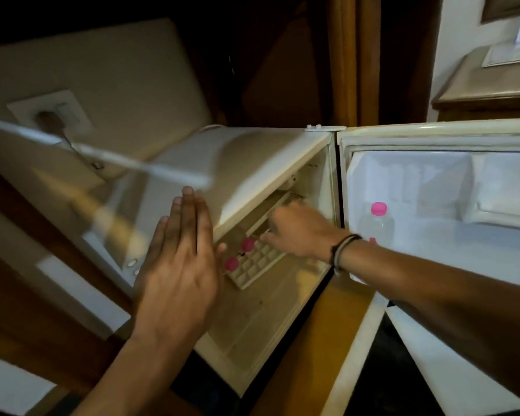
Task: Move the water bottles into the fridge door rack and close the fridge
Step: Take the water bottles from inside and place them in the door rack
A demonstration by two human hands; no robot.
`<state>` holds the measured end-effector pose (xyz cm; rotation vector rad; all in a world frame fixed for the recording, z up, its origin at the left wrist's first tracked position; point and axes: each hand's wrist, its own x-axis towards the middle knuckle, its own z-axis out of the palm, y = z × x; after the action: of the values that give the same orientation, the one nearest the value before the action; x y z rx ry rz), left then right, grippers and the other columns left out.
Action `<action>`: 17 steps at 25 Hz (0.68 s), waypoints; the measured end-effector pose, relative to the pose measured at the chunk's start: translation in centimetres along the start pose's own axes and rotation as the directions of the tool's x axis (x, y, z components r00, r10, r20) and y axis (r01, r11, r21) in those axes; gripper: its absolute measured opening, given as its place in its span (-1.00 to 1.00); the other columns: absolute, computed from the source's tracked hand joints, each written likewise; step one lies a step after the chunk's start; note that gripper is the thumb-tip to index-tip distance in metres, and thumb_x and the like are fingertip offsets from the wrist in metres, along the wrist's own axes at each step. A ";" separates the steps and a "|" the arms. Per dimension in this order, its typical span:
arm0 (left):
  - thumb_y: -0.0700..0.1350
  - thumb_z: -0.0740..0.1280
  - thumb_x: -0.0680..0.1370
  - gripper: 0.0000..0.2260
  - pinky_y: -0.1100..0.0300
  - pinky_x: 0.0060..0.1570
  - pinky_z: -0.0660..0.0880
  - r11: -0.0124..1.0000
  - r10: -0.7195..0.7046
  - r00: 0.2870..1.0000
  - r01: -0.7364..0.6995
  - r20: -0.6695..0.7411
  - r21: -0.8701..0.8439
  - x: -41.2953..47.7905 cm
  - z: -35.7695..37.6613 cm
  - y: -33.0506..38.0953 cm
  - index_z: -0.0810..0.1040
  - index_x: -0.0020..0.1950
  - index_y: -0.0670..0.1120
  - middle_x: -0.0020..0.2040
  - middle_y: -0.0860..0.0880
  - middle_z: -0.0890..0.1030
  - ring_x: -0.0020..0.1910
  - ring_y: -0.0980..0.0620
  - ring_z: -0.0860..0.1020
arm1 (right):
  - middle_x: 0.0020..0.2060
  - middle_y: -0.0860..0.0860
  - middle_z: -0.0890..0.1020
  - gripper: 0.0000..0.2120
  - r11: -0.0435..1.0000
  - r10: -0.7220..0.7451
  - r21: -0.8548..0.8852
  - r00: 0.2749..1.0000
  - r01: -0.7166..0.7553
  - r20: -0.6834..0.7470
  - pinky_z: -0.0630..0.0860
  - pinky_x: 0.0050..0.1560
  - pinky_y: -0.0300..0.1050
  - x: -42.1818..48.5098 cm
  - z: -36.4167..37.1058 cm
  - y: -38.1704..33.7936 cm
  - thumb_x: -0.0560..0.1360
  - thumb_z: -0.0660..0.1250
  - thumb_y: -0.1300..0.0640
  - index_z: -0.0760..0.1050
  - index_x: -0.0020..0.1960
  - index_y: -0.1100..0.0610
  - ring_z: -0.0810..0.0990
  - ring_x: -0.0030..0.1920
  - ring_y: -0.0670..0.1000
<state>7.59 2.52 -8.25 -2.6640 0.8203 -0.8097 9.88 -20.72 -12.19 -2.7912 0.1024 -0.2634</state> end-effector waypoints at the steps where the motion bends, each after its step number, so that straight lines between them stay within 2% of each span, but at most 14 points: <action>1: 0.05 -0.01 0.78 -0.39 -0.15 0.72 0.24 1.000 -0.006 1.000 0.006 -0.015 0.008 0.0 0.0 0.0 0.13 0.73 -0.30 0.75 -0.34 0.18 0.74 -0.25 0.25 | -0.25 0.04 0.62 -0.73 0.995 0.006 0.097 0.999 -0.010 0.037 0.57 -0.29 -0.01 1.3 1.5 -0.9 0.57 0.35 -0.09 0.54 -0.13 0.11 0.67 -0.20 0.15; 3: 0.05 -0.04 0.78 -0.39 -0.14 0.72 0.24 1.000 -0.025 1.000 0.025 -0.018 0.001 0.1 -0.1 0.0 0.13 0.74 -0.30 0.75 -0.33 0.18 0.74 -0.24 0.25 | -0.03 0.14 0.69 -0.65 0.980 0.046 0.189 0.995 -0.062 0.088 0.62 -0.15 0.03 4.0 4.2 -2.3 0.59 0.33 -0.15 0.58 0.09 0.14 0.69 -0.03 0.22; 5: 0.06 -0.06 0.77 -0.38 -0.11 0.71 0.25 0.999 -0.035 0.999 0.035 -0.016 0.007 0.2 -0.2 -0.1 0.14 0.74 -0.29 0.75 -0.34 0.19 0.73 -0.23 0.28 | 0.04 0.16 0.68 -0.57 0.965 0.115 0.224 0.987 -0.138 0.113 0.51 -0.21 -0.05 5.6 6.7 -3.2 0.58 0.31 -0.23 0.58 0.09 0.15 0.67 0.04 0.22; 6: 0.06 -0.03 0.76 -0.38 -0.11 0.69 0.27 0.999 -0.033 0.999 0.033 -0.017 0.008 0.2 -0.2 0.0 0.17 0.73 -0.30 0.73 -0.34 0.23 0.71 -0.24 0.33 | 0.02 0.16 0.68 -0.61 0.959 0.148 0.231 0.984 -0.167 0.097 0.46 -0.23 -0.07 6.0 7.8 -3.3 0.58 0.32 -0.21 0.58 0.02 0.13 0.67 0.04 0.22; 8: 0.07 0.03 0.75 -0.38 -0.10 0.65 0.29 0.999 -0.033 0.999 0.033 -0.022 -0.005 0.3 -0.3 0.1 0.24 0.70 -0.30 0.71 -0.34 0.29 0.68 -0.24 0.39 | -0.08 0.14 0.67 -0.72 0.949 0.204 0.243 0.979 -0.202 0.020 0.52 -0.19 -0.05 5.8 9.5 -3.1 0.59 0.36 -0.10 0.58 -0.05 0.12 0.68 -0.01 0.21; 10: 0.08 0.00 0.75 -0.37 -0.09 0.67 0.28 0.999 -0.036 0.999 0.036 0.000 -0.022 0.3 -0.3 0.1 0.20 0.72 -0.28 0.73 -0.32 0.26 0.71 -0.21 0.34 | -0.24 0.06 0.61 -0.78 0.925 0.245 0.305 0.969 -0.227 -0.023 0.59 -0.19 -0.01 4.7 9.4 -2.9 0.59 0.39 -0.03 0.57 -0.10 0.11 0.68 -0.10 0.17; 11: 0.09 -0.03 0.76 -0.37 -0.09 0.68 0.27 0.998 -0.039 0.999 0.040 0.015 -0.041 0.2 -0.3 0.1 0.17 0.73 -0.28 0.74 -0.31 0.23 0.72 -0.21 0.31 | -0.24 0.06 0.62 -0.79 0.913 0.257 0.332 0.966 -0.237 -0.017 0.62 -0.17 0.01 3.9 8.8 -2.6 0.58 0.40 -0.02 0.59 -0.10 0.11 0.67 -0.13 0.16; 13: 0.08 -0.07 0.76 -0.37 -0.09 0.68 0.29 0.996 -0.053 0.998 0.054 0.021 -0.064 0.3 -0.4 0.4 0.16 0.73 -0.27 0.74 -0.32 0.22 0.72 -0.21 0.31 | -0.13 0.11 0.70 -0.83 0.888 0.276 0.375 0.961 -0.265 0.027 0.68 -0.07 0.10 2.0 7.2 -1.9 0.57 0.40 0.02 0.63 -0.04 0.14 0.70 -0.08 0.18; 15: 0.08 -0.10 0.75 -0.36 -0.09 0.68 0.31 0.993 -0.071 0.997 0.074 0.038 -0.089 0.4 -0.6 0.4 0.16 0.73 -0.27 0.74 -0.32 0.23 0.72 -0.22 0.33 | -0.13 0.12 0.72 -0.90 0.796 0.335 0.512 0.940 -0.322 0.072 0.73 -0.04 0.18 -0.6 5.4 -0.8 0.58 0.40 0.14 0.63 -0.06 0.17 0.74 -0.07 0.20; 17: 0.09 -0.12 0.74 -0.35 -0.11 0.68 0.29 0.990 -0.069 0.997 0.072 0.032 -0.120 0.4 -0.7 0.3 0.15 0.73 -0.28 0.74 -0.33 0.23 0.72 -0.23 0.32 | -0.13 0.14 0.70 -0.96 0.617 0.397 0.702 0.911 -0.355 0.112 0.71 0.01 0.29 -4.0 3.0 0.6 0.57 0.39 0.31 0.60 -0.05 0.24 0.74 -0.05 0.26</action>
<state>7.33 1.99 -7.63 -2.8185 0.7959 -0.7602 6.50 -19.90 -15.81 -1.9142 0.4899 -0.2104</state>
